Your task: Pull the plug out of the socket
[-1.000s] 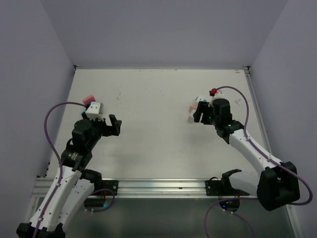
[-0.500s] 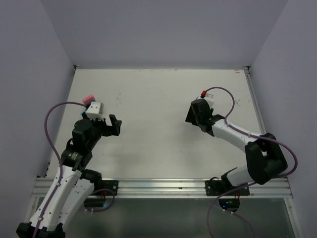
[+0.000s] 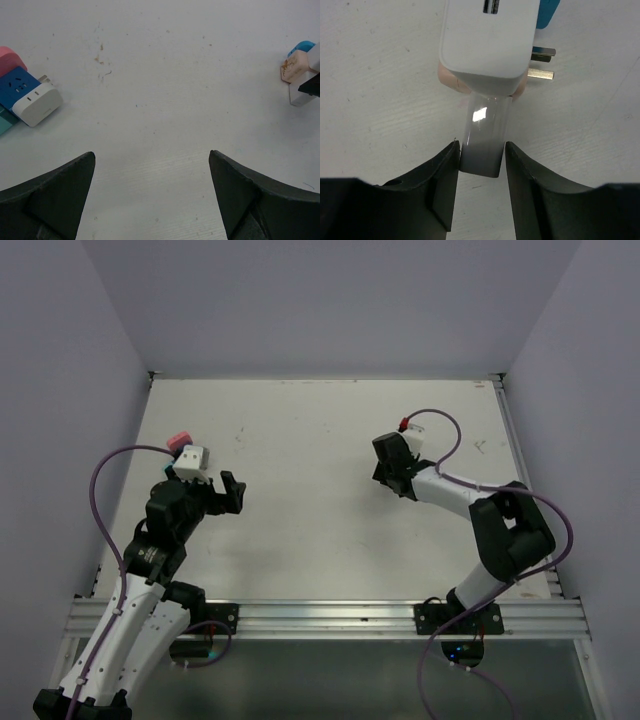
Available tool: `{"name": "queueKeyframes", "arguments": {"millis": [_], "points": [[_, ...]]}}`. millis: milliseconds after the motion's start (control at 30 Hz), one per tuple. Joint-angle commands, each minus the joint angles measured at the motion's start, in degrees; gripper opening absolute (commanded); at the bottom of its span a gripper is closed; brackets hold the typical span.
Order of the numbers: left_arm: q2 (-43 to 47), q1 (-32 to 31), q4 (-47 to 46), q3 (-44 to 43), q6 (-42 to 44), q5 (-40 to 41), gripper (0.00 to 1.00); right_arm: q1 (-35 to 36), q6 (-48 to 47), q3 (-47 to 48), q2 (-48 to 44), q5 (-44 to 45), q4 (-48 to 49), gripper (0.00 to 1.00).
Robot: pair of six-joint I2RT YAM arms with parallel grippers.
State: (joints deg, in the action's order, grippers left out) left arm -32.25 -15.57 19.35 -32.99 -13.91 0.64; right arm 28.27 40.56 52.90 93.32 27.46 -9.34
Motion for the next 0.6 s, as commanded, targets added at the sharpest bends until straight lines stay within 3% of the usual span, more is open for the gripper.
{"name": "queueKeyframes", "arguments": {"millis": [0, 100, 267, 567], "points": [[-0.09, -0.34, -2.92, -0.23, 0.47, -0.38, 1.0, 0.2, 1.55, 2.29, 1.25, 4.09, 1.43, 0.45], [-0.27, -0.34, -3.36, 0.38, -2.42, -0.12, 1.0, 0.21, -1.34, 1.33, 0.38, 3.13, 2.22, 0.32], [-1.24, -0.34, -1.43, -0.58, -6.65, -0.38, 1.0, 0.64, -8.55, -4.99, -4.1, -5.65, 8.19, 0.09], [-3.34, -0.34, -1.33, -0.41, -16.41, -10.73, 1.0, 5.03, -24.73, -13.61, -16.06, -26.04, 13.3, 0.0]]}}
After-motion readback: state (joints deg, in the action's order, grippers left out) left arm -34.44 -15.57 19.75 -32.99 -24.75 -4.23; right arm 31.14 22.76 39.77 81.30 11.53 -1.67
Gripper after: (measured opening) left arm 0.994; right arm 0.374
